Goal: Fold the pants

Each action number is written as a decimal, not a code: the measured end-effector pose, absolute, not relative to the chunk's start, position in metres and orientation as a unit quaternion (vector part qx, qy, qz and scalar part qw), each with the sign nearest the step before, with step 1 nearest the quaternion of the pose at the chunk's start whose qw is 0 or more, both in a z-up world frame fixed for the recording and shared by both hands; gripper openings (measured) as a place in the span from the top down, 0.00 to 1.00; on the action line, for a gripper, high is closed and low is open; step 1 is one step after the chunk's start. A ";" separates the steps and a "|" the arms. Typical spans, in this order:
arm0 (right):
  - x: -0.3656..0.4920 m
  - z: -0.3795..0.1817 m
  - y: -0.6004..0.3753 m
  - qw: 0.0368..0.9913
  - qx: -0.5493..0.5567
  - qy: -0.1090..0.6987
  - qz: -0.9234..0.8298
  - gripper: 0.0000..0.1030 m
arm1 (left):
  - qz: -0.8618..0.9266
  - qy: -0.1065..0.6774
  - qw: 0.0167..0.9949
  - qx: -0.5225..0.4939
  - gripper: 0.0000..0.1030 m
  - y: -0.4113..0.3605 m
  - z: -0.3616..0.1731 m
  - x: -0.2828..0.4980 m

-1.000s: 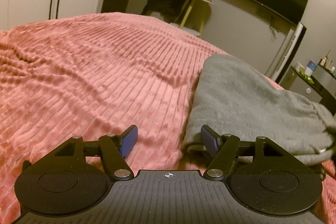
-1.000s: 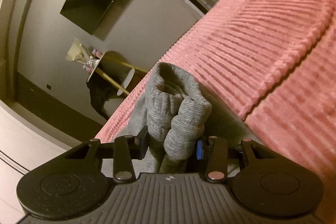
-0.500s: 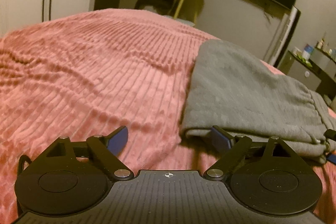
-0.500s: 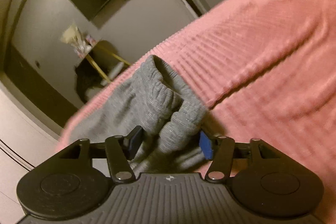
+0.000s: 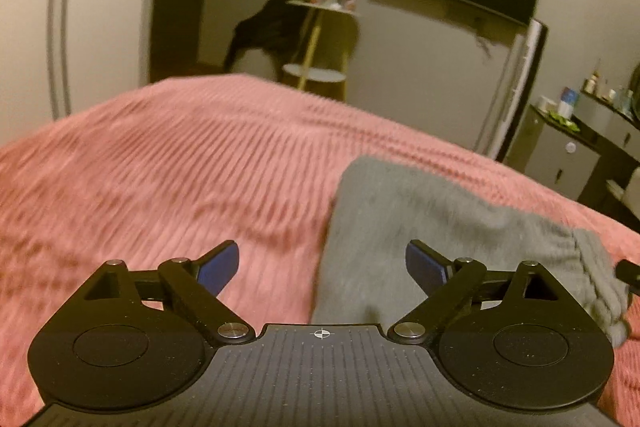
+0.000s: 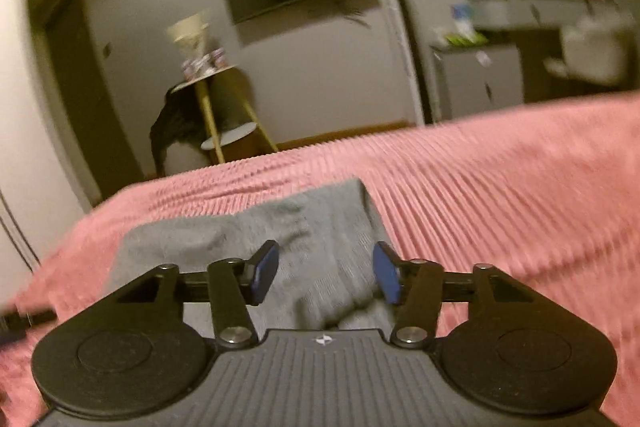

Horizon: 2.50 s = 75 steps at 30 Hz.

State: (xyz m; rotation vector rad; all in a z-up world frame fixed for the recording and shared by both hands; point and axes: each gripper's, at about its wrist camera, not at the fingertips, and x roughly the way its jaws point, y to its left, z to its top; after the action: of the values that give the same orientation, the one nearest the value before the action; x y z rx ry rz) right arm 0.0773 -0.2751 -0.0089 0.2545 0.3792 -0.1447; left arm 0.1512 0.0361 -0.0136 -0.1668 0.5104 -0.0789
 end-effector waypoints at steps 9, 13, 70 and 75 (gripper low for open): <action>0.160 -0.038 -0.280 0.964 -0.025 0.260 -0.054 0.65 | -0.015 0.299 0.953 0.040 0.12 -0.020 -0.059 0.249; 0.166 -0.043 -0.313 0.958 0.066 0.276 -0.035 0.37 | 0.002 0.283 0.958 0.047 0.05 -0.015 -0.082 0.246; -0.056 -0.001 -0.185 0.950 -0.026 0.299 -0.088 0.04 | -0.062 0.340 0.938 0.007 0.00 -0.004 -0.045 -0.008; -0.056 -0.001 -0.187 0.950 -0.023 0.298 -0.085 0.04 | -0.064 0.339 0.938 0.017 0.00 -0.007 -0.045 -0.011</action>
State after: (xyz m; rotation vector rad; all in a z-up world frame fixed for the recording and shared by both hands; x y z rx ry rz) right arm -0.0565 -0.1869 -0.0006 -0.0473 0.6067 -0.1732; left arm -0.0108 -0.0072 -0.0449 0.0345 0.6919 -0.1316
